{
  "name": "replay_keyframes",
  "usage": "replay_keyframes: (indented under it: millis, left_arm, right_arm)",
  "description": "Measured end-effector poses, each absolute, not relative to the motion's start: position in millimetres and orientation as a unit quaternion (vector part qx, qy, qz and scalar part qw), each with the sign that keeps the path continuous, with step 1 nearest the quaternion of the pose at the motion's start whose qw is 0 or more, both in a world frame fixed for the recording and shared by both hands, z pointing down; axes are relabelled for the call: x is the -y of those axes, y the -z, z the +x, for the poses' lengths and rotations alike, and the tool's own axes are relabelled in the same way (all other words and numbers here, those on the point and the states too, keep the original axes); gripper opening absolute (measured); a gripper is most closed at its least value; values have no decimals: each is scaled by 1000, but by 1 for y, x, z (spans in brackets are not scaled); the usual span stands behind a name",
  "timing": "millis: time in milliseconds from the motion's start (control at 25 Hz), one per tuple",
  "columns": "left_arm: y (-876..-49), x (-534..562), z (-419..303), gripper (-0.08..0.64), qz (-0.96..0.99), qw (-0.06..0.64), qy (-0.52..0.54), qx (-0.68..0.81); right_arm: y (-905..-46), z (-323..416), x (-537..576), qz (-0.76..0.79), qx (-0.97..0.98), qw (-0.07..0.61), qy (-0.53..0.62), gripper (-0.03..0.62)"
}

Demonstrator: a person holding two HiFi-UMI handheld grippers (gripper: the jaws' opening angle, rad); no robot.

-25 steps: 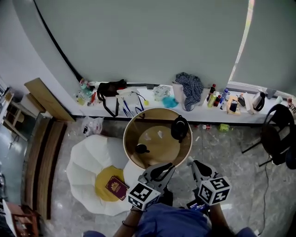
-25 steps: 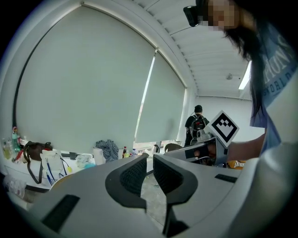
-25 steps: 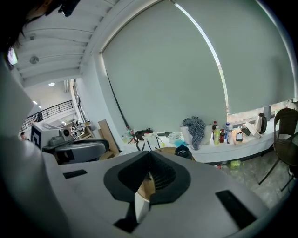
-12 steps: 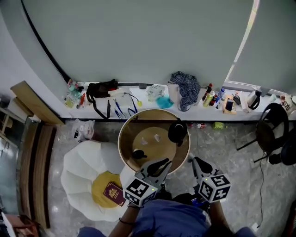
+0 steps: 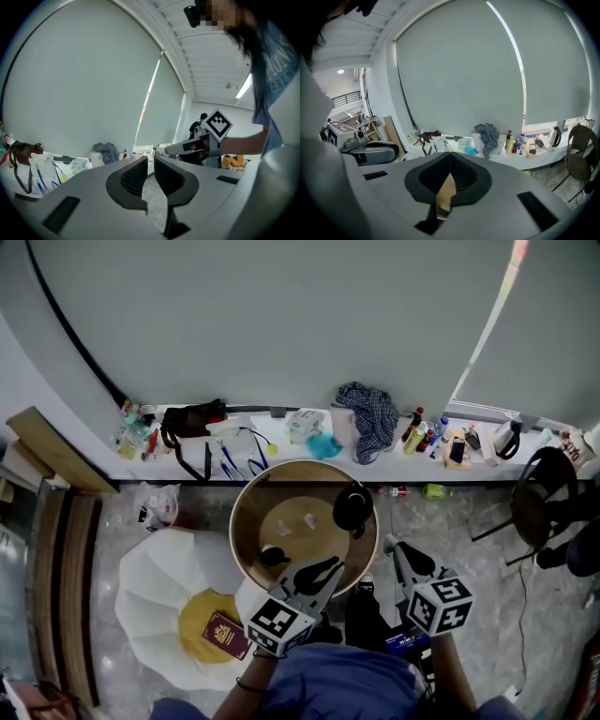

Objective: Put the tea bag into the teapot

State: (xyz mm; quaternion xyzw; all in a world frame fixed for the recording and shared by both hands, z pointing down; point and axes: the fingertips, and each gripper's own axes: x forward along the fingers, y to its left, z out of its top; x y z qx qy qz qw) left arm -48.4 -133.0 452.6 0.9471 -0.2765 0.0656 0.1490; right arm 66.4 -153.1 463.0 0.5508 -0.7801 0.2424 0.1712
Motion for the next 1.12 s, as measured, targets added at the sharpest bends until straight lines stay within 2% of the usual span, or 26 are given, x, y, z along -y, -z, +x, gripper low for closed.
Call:
replay_keyframes:
  millis: [320,840,1120]
  left_arm:
    - [-460,156,-49,37,943,138,-80,294]
    - [-484,210,-19,37,919,174,-83,345]
    - [-504,239,-2,37,903,195,-90,373]
  right_arm:
    - [-479,76,203,526,794,197,-234,17]
    - [-538,89,289,432,826,274,-236,17]
    - [-580,81,329,355,851,294,-253,17]
